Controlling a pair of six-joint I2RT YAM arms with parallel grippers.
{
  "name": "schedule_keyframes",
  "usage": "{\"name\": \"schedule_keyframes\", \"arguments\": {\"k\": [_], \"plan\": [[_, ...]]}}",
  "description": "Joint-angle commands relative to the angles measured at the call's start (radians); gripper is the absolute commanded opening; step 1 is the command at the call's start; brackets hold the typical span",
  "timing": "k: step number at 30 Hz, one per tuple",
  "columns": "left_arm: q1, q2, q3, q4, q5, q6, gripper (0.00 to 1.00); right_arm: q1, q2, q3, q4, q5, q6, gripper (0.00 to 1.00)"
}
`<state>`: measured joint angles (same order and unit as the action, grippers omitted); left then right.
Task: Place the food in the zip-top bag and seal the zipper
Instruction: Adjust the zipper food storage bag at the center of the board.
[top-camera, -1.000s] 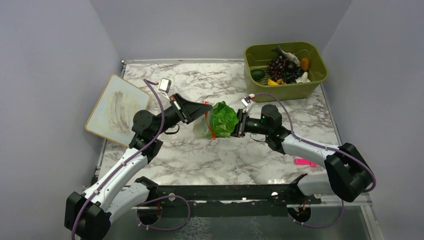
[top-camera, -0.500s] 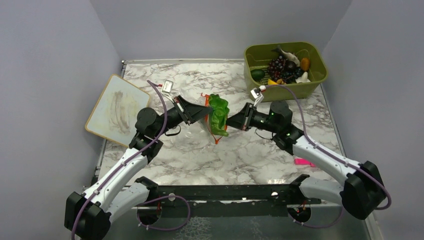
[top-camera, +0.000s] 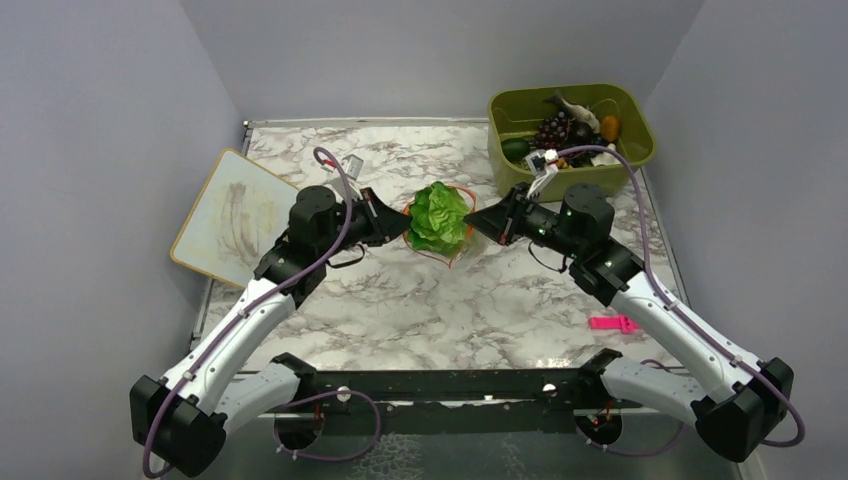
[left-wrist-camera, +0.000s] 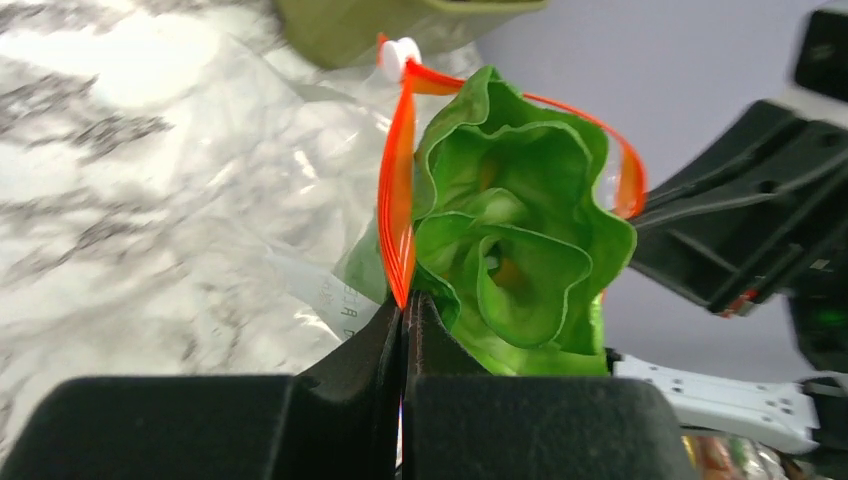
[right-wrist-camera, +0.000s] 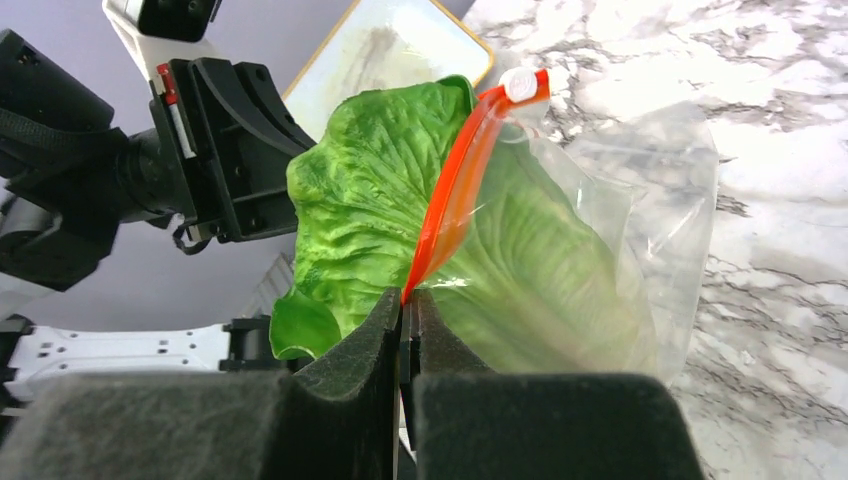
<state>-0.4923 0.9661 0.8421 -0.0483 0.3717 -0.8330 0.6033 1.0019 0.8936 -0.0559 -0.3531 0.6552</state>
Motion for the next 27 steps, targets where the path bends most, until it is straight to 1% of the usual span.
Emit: {"name": "schedule_keyframes", "arguments": {"k": [1,4,6,8,10,13,14,15,17,18,20,22,24,25,26,27], "plan": [[-0.002,0.02,0.054,-0.207,-0.131,0.158,0.0,0.007,0.065,0.011,-0.062,0.066,-0.098,0.01],[-0.002,0.007,0.109,-0.269,-0.2,0.21,0.0,0.007,0.089,0.062,-0.167,0.143,-0.15,0.01],[-0.002,0.001,0.15,-0.29,-0.211,0.231,0.0,0.007,0.038,0.073,-0.151,0.175,-0.168,0.01],[-0.002,0.006,0.183,-0.302,-0.185,0.228,0.0,0.007,0.013,0.105,-0.148,0.177,-0.172,0.01],[-0.002,0.014,0.185,-0.268,-0.092,0.19,0.0,0.007,0.012,0.12,-0.109,0.101,-0.161,0.01],[-0.002,0.024,0.107,-0.112,0.054,0.112,0.0,0.009,0.034,0.04,0.031,-0.038,-0.067,0.01],[-0.003,0.033,0.081,-0.088,0.06,0.105,0.0,0.011,0.055,0.002,0.071,-0.075,-0.043,0.01],[-0.002,0.046,0.064,-0.101,0.046,0.118,0.0,0.014,0.08,-0.023,0.075,-0.085,-0.039,0.01],[-0.002,0.086,0.066,-0.162,0.002,0.16,0.0,0.015,0.121,-0.03,0.047,-0.049,-0.066,0.01],[-0.002,0.111,0.093,-0.195,-0.004,0.18,0.0,0.015,0.132,-0.016,0.031,-0.02,-0.088,0.01],[-0.002,0.15,0.187,-0.244,0.022,0.209,0.0,0.015,0.138,0.068,-0.051,0.036,-0.146,0.01],[0.0,0.151,0.286,-0.243,0.073,0.185,0.0,0.015,0.112,0.18,-0.107,0.059,-0.181,0.01],[-0.001,0.128,0.332,-0.139,0.176,0.105,0.0,0.015,0.054,0.222,-0.073,0.052,-0.166,0.01],[-0.002,0.122,0.326,-0.069,0.243,0.055,0.0,0.014,0.023,0.205,-0.016,0.036,-0.137,0.01],[-0.002,0.12,0.3,-0.005,0.273,0.004,0.0,0.015,0.015,0.173,0.006,0.016,-0.114,0.01],[-0.006,0.123,0.268,0.017,0.273,-0.014,0.0,0.015,0.02,0.134,0.026,-0.006,-0.098,0.01]]}}
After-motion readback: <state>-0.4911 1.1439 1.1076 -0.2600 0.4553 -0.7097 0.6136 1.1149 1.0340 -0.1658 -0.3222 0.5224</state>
